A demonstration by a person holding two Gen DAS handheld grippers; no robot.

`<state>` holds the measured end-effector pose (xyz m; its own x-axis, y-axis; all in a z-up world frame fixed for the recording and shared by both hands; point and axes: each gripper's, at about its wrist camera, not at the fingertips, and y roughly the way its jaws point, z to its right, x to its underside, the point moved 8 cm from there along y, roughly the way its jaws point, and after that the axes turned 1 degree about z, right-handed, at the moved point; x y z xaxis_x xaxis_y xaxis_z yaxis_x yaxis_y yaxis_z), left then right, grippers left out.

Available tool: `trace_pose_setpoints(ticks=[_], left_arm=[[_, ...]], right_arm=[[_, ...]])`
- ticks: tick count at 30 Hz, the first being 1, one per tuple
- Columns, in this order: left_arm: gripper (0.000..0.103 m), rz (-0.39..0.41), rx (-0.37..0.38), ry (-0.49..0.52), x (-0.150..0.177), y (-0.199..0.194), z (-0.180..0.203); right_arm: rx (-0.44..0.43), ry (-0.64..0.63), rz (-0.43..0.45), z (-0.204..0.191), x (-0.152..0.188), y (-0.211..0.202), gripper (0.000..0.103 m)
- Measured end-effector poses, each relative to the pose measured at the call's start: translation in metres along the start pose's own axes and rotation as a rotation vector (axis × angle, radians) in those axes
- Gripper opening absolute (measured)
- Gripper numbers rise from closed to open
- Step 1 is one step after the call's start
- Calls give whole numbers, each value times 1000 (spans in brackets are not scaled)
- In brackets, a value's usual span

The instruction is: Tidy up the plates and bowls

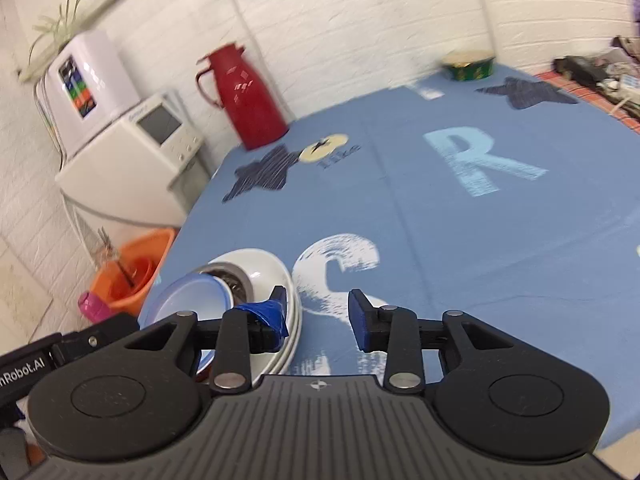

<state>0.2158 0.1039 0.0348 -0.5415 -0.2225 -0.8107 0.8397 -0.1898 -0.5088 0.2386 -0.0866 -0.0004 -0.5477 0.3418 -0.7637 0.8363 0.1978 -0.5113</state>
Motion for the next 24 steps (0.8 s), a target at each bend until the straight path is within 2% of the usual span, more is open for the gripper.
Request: trace_pose_setpoints(ticks=[2,4,8,12,17,20,24], left_arm=[[54,13,10,-28,11,-10,3],[54,3,14,-37,26,-16,8],[54,-54,25,-24,62,-25,22],[54,-111,45,7,101,-38,37],[54,-93,51,67,137,-71,50],[54,-79,54,108,151,-88,55],[54,-72,50,123,159,-89,55]], right_arm=[[-6,32,64,12,6,-19,19],[-10,47,88,21,13,-33,20],[-24,65,104,38,32,-56,23],[4,86,79,55,59,-73,24],[41,81,59,75,98,-104,26],[65,39,76,79,117,-124,27],[73,11,84,81,132,-138,27]])
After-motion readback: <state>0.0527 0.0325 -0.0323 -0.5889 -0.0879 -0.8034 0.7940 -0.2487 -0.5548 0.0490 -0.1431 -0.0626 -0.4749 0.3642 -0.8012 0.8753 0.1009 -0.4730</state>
